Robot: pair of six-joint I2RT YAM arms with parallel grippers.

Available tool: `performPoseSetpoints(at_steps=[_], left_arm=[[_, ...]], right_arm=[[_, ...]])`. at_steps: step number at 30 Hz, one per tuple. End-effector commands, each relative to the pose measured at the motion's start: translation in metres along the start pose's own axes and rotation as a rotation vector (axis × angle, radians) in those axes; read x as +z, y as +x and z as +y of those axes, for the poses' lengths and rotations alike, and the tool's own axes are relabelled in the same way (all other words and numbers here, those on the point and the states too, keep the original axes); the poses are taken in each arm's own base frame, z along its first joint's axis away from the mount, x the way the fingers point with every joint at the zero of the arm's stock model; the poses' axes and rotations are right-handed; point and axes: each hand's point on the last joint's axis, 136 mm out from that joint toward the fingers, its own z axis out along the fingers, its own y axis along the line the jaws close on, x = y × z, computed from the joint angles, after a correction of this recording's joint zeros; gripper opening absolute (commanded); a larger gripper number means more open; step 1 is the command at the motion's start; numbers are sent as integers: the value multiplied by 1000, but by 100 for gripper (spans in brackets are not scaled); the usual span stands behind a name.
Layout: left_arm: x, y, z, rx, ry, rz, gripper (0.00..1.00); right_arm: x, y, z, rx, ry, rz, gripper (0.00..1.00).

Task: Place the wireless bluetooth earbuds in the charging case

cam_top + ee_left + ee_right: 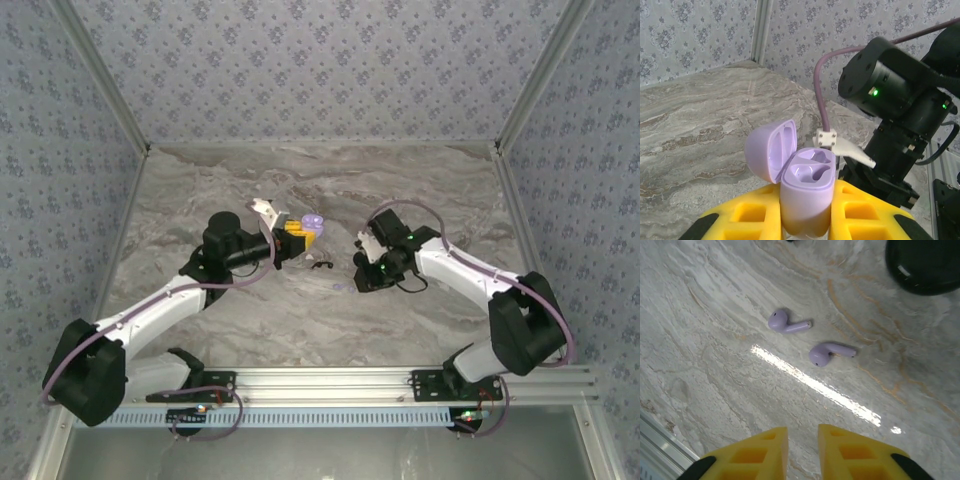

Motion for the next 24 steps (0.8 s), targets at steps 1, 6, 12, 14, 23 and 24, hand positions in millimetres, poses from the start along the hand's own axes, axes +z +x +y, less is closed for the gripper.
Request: performPoseSetpoints(at_steps=[1, 6, 12, 14, 23, 24], left_arm=[[-3, -9, -5, 14, 4, -23, 10], [-4, -9, -5, 13, 0, -24, 11], [-5, -8, -4, 9, -7, -21, 10], [-5, -8, -4, 10, -9, -22, 10], [-4, -8, -2, 10, -18, -20, 10], [-4, -7, -1, 8, -19, -18, 10]], right_arm=[[17, 6, 0, 8, 4, 30, 21], [35, 5, 1, 11, 2, 39, 19], [52, 6, 0, 13, 10, 73, 19], [57, 6, 1, 14, 7, 79, 18], [68, -6, -7, 38, 49, 66, 18], [68, -8, -7, 42, 53, 60, 18]])
